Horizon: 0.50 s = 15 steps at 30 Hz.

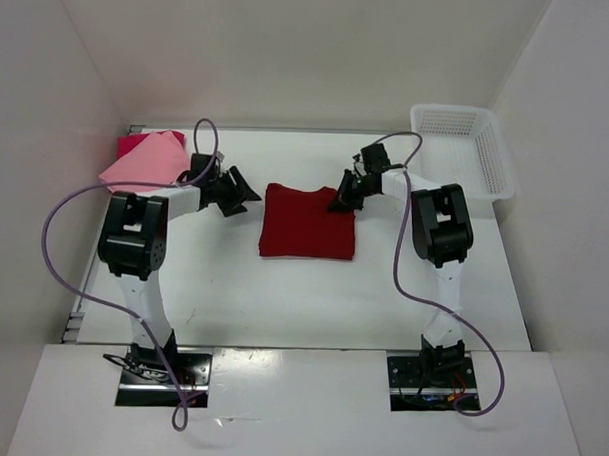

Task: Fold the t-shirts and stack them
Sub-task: Smooth out wrinkles on the folded tshirt, then put the neatly folded tshirt into the corner of the board with the left arm

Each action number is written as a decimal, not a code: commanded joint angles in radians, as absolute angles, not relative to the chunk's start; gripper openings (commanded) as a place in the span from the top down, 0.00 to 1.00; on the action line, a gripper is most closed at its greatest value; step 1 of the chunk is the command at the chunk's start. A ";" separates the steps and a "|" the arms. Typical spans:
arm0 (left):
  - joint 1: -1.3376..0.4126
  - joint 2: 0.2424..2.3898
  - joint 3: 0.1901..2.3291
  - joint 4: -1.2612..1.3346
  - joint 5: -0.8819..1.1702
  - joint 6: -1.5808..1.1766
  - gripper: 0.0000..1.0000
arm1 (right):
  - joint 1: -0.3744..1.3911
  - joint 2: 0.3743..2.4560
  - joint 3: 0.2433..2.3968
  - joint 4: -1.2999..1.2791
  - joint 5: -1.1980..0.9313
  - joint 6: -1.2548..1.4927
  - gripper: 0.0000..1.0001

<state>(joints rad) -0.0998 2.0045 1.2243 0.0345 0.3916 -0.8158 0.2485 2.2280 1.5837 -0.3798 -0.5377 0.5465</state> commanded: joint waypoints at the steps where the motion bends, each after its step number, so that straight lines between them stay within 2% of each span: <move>1: -0.109 1.833 1.164 0.060 0.390 -0.796 0.32 | 0.249 2.177 1.627 -0.394 -0.540 0.514 0.88; 4: -0.109 1.718 1.071 0.060 0.379 -0.787 0.23 | 0.249 2.065 1.638 -0.394 -0.554 0.532 0.66; 5: -0.109 1.689 1.049 0.037 0.390 -0.773 0.21 | 0.249 2.033 1.625 -0.385 -0.554 0.554 0.54; 6: -0.109 1.689 1.033 0.025 0.390 -0.749 0.16 | 0.249 1.999 1.614 -0.376 -0.563 0.554 0.49; 7: -0.118 1.689 1.010 0.009 0.399 -0.733 0.05 | 0.249 1.927 1.577 -0.356 -0.563 0.566 0.44; 8: -0.118 1.689 0.999 -0.001 0.399 -0.717 0.01 | 0.249 1.889 1.553 -0.341 -0.563 0.587 0.37; 11: -0.129 1.712 0.974 0.011 0.428 -0.690 0.00 | 0.249 1.723 1.424 -0.270 -0.554 0.629 0.25; 15: -0.164 1.802 1.011 0.020 0.451 -0.635 0.00 | 0.249 1.568 1.287 -0.270 -0.545 0.640 0.21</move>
